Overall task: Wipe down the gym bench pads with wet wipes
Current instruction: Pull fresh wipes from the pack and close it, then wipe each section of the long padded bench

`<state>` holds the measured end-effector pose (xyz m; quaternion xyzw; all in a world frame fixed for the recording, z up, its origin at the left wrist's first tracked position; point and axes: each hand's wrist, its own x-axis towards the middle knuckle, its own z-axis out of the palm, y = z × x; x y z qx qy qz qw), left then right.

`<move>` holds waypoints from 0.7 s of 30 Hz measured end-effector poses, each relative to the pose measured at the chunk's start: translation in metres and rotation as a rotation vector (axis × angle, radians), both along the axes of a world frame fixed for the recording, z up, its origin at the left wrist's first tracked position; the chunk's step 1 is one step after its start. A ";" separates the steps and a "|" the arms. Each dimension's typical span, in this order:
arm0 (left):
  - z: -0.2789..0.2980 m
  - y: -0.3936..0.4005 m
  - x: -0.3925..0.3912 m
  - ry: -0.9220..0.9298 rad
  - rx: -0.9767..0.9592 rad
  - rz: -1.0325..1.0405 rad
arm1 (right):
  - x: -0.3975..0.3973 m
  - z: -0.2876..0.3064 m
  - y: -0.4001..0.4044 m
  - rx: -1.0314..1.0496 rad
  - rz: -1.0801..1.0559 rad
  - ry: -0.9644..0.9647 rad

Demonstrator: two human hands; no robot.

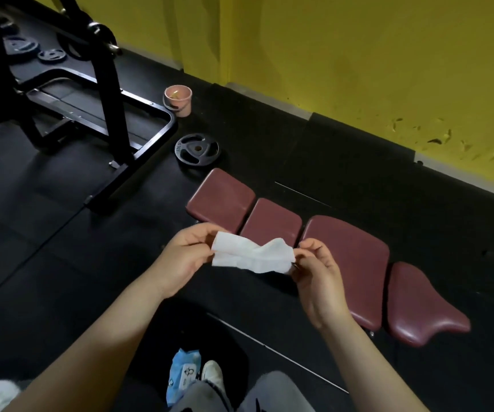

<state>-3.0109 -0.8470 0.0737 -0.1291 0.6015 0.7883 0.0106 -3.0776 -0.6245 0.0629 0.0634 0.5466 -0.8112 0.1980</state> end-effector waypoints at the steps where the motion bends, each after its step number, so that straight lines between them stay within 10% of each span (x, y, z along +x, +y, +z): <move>1: 0.001 -0.005 -0.005 0.007 -0.018 0.000 | -0.005 0.001 -0.003 0.000 0.004 0.000; 10: 0.005 -0.023 -0.067 0.118 -0.479 0.065 | -0.070 -0.015 -0.012 0.328 0.223 0.296; 21: 0.006 -0.040 -0.184 -0.028 -0.958 -0.330 | -0.216 -0.031 -0.029 0.970 0.659 0.601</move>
